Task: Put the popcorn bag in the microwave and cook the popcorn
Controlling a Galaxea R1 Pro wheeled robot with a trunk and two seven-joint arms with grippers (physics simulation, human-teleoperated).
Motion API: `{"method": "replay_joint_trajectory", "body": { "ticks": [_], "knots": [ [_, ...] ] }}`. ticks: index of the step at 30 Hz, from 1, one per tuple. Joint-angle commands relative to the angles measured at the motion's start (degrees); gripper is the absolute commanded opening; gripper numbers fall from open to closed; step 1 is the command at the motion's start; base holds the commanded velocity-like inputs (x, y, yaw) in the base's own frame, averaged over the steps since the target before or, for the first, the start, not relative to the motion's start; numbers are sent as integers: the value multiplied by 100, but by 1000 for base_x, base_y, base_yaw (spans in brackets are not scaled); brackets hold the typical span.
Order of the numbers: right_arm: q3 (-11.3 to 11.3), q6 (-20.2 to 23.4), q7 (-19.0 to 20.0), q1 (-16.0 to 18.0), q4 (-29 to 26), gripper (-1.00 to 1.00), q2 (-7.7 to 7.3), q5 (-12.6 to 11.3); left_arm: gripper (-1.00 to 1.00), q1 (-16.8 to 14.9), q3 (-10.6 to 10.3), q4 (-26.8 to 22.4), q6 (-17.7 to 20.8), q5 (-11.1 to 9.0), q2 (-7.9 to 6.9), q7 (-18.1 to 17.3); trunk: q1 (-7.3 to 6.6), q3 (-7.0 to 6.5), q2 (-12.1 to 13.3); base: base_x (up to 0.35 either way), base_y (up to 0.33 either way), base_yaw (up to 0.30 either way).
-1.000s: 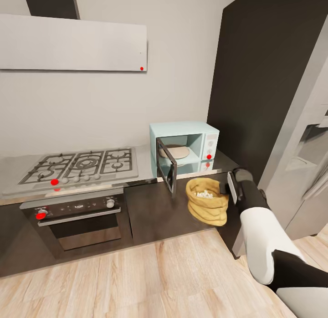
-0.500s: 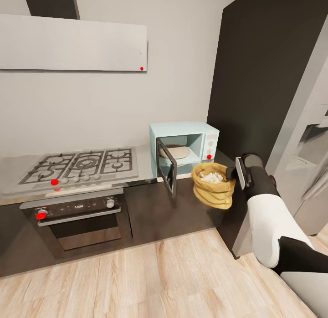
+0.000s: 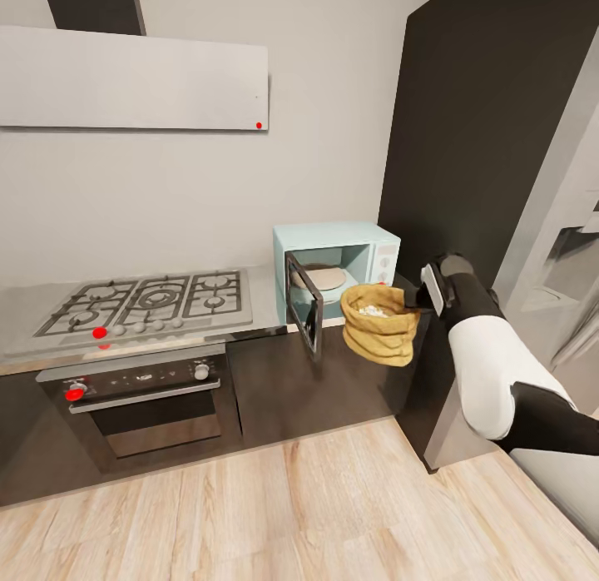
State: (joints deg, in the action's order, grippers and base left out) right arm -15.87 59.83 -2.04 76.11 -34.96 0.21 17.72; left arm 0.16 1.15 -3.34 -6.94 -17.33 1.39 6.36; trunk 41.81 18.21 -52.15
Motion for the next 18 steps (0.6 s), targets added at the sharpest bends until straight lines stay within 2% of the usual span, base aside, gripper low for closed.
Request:
{"method": "replay_joint_trajectory", "body": {
  "ticks": [1, 3, 6, 18],
  "knots": [
    [-12, 17, -19, 11, 4, -100, 23, 7, 100, 2, 8, -9, -9, -16, 2, 14, 1, 6, -5, 0, 0, 0],
    [-30, 17, -15, 16, 6, -100, 47, 11, 100, 2, 8, -9, -9, -16, 2, 14, 1, 6, -5, 0, 0, 0],
    [-238, 17, 15, 18, -33, -100, 65, 12, 100, 2, 8, -9, -6, -18, 2, 14, 1, 6, -5, 0, 0, 0],
    [-276, 17, 47, 18, -94, -100, 75, 12, 100, 2, 17, -10, -2, -32, 7, 21, 1, 6, -5, 6, 0, 0]
  ]
}}
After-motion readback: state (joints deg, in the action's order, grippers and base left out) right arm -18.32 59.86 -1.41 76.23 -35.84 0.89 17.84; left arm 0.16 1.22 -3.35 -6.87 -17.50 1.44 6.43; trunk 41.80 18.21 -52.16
